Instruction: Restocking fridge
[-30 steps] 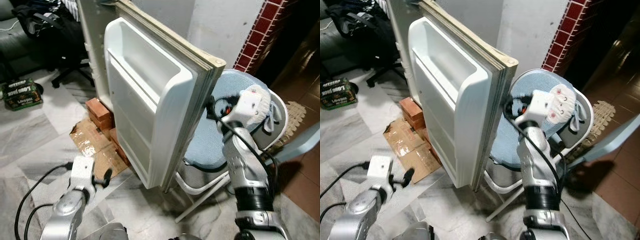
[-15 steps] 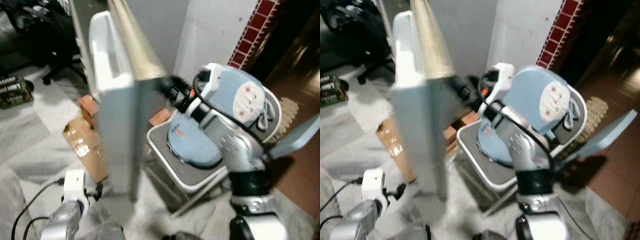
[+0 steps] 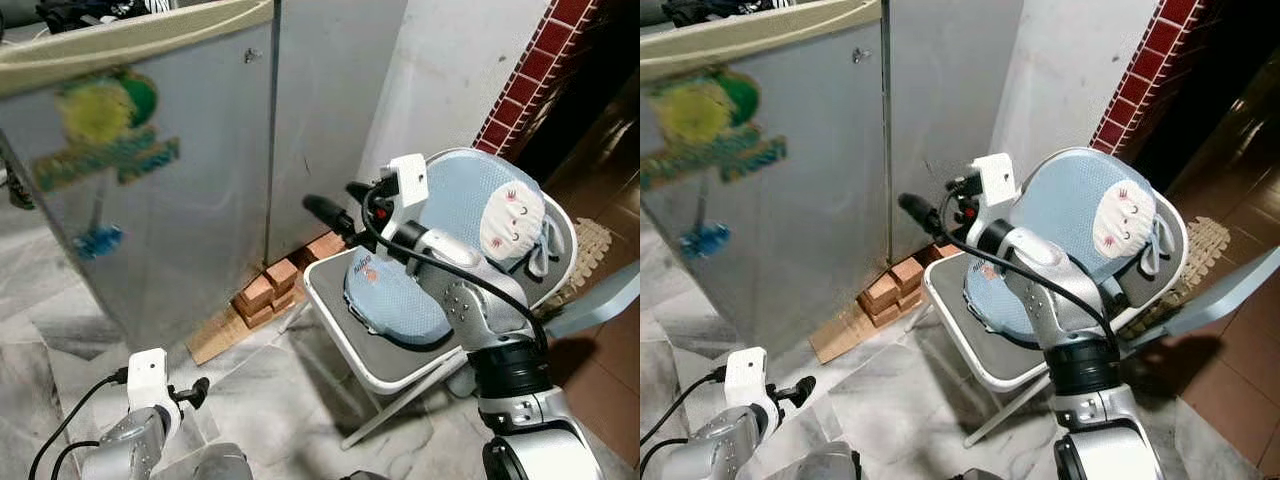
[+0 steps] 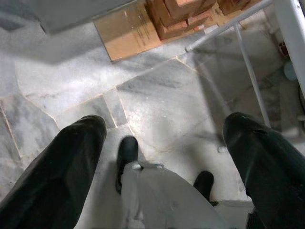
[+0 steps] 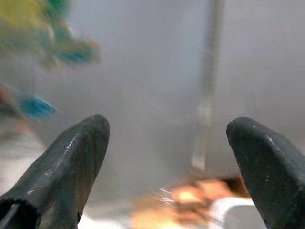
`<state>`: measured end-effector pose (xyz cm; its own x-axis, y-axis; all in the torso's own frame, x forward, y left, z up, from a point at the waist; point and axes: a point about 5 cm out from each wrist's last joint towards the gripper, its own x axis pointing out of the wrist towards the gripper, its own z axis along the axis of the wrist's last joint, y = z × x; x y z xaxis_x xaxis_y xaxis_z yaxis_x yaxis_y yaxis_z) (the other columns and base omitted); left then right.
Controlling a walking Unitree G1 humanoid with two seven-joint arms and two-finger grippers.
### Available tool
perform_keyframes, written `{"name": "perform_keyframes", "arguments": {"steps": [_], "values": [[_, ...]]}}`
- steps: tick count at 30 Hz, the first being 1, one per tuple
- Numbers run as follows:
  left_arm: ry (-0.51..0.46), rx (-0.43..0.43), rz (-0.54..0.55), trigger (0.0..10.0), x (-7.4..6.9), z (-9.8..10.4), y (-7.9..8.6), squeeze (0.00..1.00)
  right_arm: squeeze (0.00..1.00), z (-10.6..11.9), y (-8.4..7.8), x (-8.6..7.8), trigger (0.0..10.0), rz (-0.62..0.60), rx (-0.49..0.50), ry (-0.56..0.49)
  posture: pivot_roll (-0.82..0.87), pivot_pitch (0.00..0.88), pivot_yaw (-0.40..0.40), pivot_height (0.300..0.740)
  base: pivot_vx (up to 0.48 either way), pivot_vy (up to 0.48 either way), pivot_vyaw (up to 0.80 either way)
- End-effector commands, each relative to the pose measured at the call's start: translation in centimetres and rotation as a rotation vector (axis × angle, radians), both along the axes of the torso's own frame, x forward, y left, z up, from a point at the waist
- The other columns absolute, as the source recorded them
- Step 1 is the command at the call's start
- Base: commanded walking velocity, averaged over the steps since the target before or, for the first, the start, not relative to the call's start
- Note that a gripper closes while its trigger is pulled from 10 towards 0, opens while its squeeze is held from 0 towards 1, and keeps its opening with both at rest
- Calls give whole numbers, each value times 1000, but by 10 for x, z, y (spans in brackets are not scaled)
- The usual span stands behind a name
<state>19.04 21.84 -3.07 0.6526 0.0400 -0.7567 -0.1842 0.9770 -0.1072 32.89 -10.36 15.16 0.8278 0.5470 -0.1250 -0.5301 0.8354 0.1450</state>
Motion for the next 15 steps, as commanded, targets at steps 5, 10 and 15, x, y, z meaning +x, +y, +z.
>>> {"name": "perform_keyframes", "arguments": {"steps": [5,10,15], "values": [[-268,158,-58,10000,24,29,3,0,0,-52,-54,-18,10000,-335,-131,74,130,0,-99,740,0,0,0],[-403,172,-132,10000,38,50,-9,0,0,-72,-71,-36,10000,-446,-157,101,121,0,-89,740,0,0,0],[-519,167,-230,10000,55,70,-28,0,0,-88,-85,-56,10000,-565,-151,127,103,0,-71,740,0,73,0]]}}
